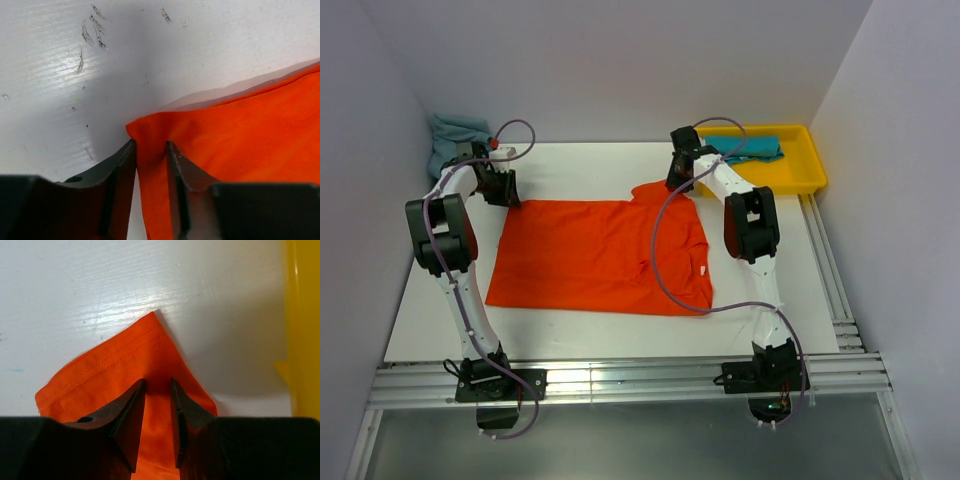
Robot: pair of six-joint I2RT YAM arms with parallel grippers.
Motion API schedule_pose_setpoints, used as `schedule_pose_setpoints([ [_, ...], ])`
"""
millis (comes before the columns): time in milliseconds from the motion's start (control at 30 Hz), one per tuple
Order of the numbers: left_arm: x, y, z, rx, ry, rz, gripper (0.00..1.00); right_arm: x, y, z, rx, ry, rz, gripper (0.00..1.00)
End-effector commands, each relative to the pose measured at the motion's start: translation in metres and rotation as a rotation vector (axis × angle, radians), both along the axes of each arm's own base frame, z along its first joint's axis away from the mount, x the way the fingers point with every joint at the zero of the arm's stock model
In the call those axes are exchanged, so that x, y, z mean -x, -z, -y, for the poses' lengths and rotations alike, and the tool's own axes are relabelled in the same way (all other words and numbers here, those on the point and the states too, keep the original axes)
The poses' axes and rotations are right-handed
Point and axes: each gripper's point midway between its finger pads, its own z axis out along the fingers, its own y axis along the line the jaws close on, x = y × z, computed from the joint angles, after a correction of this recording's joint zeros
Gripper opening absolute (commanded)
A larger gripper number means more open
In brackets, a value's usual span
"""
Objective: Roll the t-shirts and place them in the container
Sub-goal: Fold the tshirt
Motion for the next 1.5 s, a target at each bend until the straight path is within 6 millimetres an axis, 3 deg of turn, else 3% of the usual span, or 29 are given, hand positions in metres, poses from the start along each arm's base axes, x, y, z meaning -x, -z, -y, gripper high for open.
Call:
schedule_pose_setpoints([
  [0, -0.006, -0.022, 0.009, 0.033, 0.008, 0.037, 0.34, -0.007, -0.011, 0.0, -0.021, -0.004, 0.043, 0.33],
  [33, -0.007, -0.025, 0.01, 0.036, 0.008, 0.042, 0.29, -0.007, -0.011, 0.0, -0.022, -0.001, 0.044, 0.27],
  [200, -0.005, -0.038, 0.013, 0.049, 0.015, 0.06, 0.13, -0.003, -0.017, 0.001, -0.026, 0.001, 0.058, 0.17],
  [400, -0.003, -0.058, 0.018, 0.061, 0.032, 0.123, 0.13, -0.001, -0.036, 0.003, -0.039, 0.01, 0.105, 0.13],
  [600, 0.005, -0.067, 0.02, 0.061, 0.051, 0.172, 0.24, 0.012, -0.058, 0.007, -0.056, 0.014, 0.162, 0.08],
  [767, 0.009, -0.072, 0.022, 0.078, 0.07, 0.19, 0.21, 0.018, -0.09, 0.006, -0.091, 0.009, 0.238, 0.07],
  [867, 0.012, -0.073, 0.023, 0.078, 0.076, 0.193, 0.13, 0.026, -0.101, 0.006, -0.099, 0.004, 0.259, 0.07],
  [1000, 0.017, -0.072, 0.024, 0.075, 0.082, 0.188, 0.03, 0.041, -0.109, 0.002, -0.113, -0.006, 0.275, 0.06],
  [1100, 0.021, -0.073, 0.022, 0.073, 0.086, 0.187, 0.01, 0.053, -0.104, -0.001, -0.112, -0.009, 0.265, 0.06],
  [1467, 0.049, -0.079, 0.014, 0.033, 0.125, 0.177, 0.0, 0.102, -0.109, -0.012, -0.087, -0.015, 0.274, 0.05],
])
